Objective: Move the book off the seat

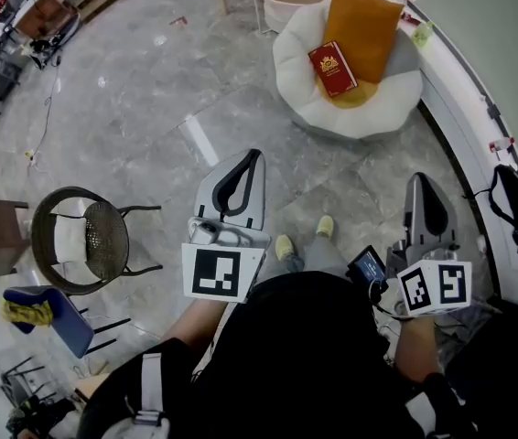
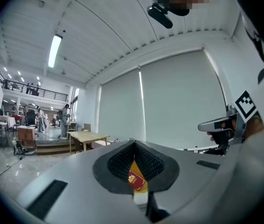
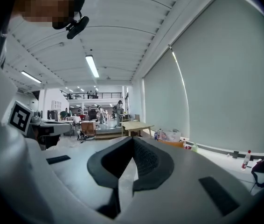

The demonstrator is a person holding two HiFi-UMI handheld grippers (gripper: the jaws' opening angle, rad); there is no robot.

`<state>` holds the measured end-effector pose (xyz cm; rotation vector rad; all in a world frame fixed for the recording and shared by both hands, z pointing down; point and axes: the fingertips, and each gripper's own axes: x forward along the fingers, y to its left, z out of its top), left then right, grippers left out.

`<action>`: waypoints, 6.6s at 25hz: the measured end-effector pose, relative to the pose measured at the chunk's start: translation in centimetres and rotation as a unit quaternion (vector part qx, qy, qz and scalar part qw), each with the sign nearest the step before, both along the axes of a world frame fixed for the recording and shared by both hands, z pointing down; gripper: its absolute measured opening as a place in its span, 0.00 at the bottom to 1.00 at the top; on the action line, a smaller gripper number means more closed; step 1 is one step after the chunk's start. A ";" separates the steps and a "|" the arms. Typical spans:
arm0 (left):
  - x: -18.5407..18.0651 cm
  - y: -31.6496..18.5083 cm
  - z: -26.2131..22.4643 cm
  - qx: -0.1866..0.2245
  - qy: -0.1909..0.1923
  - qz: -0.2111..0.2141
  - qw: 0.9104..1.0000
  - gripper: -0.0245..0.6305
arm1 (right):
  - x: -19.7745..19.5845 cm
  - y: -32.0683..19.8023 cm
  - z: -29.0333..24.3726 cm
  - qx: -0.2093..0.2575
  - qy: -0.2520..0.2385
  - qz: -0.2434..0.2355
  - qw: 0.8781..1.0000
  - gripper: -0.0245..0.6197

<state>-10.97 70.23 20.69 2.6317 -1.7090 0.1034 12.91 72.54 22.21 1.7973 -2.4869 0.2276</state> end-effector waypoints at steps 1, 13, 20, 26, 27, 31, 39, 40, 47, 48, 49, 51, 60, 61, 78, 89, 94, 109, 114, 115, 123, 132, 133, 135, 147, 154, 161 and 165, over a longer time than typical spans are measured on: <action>-0.1 -0.2 -0.1 0.001 0.003 -0.004 1.000 0.06 | -0.3 -0.2 0.0 0.000 0.006 0.002 1.000 0.06; -0.6 -1.8 0.2 0.001 -0.003 -0.007 1.000 0.06 | -2.7 -3.4 0.9 0.001 -0.030 -0.017 0.999 0.06; -0.3 -4.6 0.3 -0.001 -0.006 -0.008 1.000 0.06 | -2.1 -6.1 1.5 -0.003 -0.036 -0.019 0.999 0.06; 0.8 -7.6 0.8 0.006 -0.026 0.007 1.000 0.06 | -1.6 -9.7 1.8 -0.005 -0.023 -0.023 0.999 0.06; 1.2 -8.2 0.9 0.004 -0.029 0.010 1.000 0.06 | -1.5 -10.4 1.9 -0.006 -0.021 -0.023 1.000 0.06; 2.0 -11.1 1.8 -0.015 -0.023 0.010 1.000 0.06 | -0.5 -13.5 2.1 -0.012 -0.021 -0.025 0.999 0.06; 3.6 -17.9 2.2 -0.030 -0.024 0.003 0.999 0.06 | 1.4 -20.6 2.5 -0.020 -0.016 -0.034 0.999 0.06; 3.8 -18.6 2.2 -0.031 -0.023 0.001 0.999 0.06 | 1.7 -21.4 2.4 -0.020 -0.017 -0.036 0.999 0.06; 6.1 -23.0 1.7 -0.029 -0.027 -0.002 0.999 0.06 | 3.7 -26.2 2.1 -0.017 -0.016 -0.044 0.999 0.06; 6.5 -23.6 1.7 -0.029 -0.029 -0.001 0.999 0.06 | 4.1 -26.8 2.2 -0.017 -0.018 -0.044 0.999 0.06; 7.0 -24.2 1.7 -0.029 -0.030 -0.001 0.999 0.06 | 4.5 -27.3 2.2 -0.017 -0.020 -0.043 0.999 0.06; 7.8 -25.3 1.5 -0.026 -0.034 -0.001 0.999 0.06 | 5.5 -28.4 2.3 -0.015 -0.025 -0.041 0.999 0.06; 10.4 -28.6 1.2 -0.021 -0.049 -0.004 0.999 0.06 | 8.2 -32.2 3.0 -0.017 -0.043 -0.043 0.998 0.06; 10.5 -28.7 1.2 -0.021 -0.050 -0.005 0.999 0.06 | 8.3 -32.4 3.0 -0.016 -0.044 -0.044 0.998 0.06; 10.8 -30.8 0.6 -0.023 -0.058 -0.015 0.998 0.06 | 8.8 -35.0 2.6 -0.001 -0.047 -0.054 0.997 0.06; 11.7 -32.2 0.5 -0.011 -0.049 -0.004 0.999 0.06 | 9.7 -35.8 2.9 -0.002 -0.047 -0.043 0.998 0.06; 11.3 -33.4 0.6 -0.008 -0.047 -0.002 0.999 0.06 | 9.4 -36.8 3.0 -0.003 -0.042 -0.043 0.998 0.06; 11.1 -40.1 1.2 -0.016 -0.044 0.013 0.999 0.06 | 9.0 -42.7 3.5 -0.008 -0.031 -0.034 0.999 0.06; 11.3 -42.9 1.8 -0.024 -0.046 0.020 0.998 0.06 | 9.2 -45.3 4.2 -0.015 -0.033 -0.028 0.999 0.06; 11.3 -43.5 1.9 -0.025 -0.046 0.020 0.998 0.06 | 9.2 -45.9 4.4 -0.017 -0.032 -0.028 0.999 0.06; 9.8 -48.4 3.2 -0.047 -0.045 0.021 0.998 0.06 | 7.8 -50.9 5.1 -0.031 -0.025 -0.028 0.999 0.06; 7.6 -55.0 4.0 -0.056 -0.044 0.036 0.997 0.06 | 6.4 -56.7 5.9 -0.050 -0.014 -0.011 0.999 0.06; 7.4 -55.6 4.2 -0.057 -0.042 0.039 0.997 0.06 | 6.2 -57.3 5.8 -0.053 -0.011 -0.006 0.999 0.06; 7.2 -56.9 4.4 -0.060 -0.039 0.046 0.996 0.06 | 5.7 -58.4 5.3 -0.061 -0.007 0.005 0.998 0.06; 5.5 -64.4 5.2 -0.070 -0.030 0.076 0.994 0.06 | 4.1 -64.2 6.4 -0.071 0.013 0.022 0.997 0.06; 4.2 -67.6 5.8 -0.074 -0.023 0.085 0.993 0.06 | 2.8 -66.9 6.7 -0.079 0.021 0.030 0.996 0.06; 2.3 -70.7 6.8 -0.081 -0.020 0.087 0.993 0.06 | 1.0 -69.9 6.8 -0.088 0.033 0.035 0.995 0.06; 1.4 -71.8 7.0 -0.083 -0.013 0.090 0.992 0.06 | 0.1 -70.4 7.1 -0.089 0.045 0.031 0.995 0.06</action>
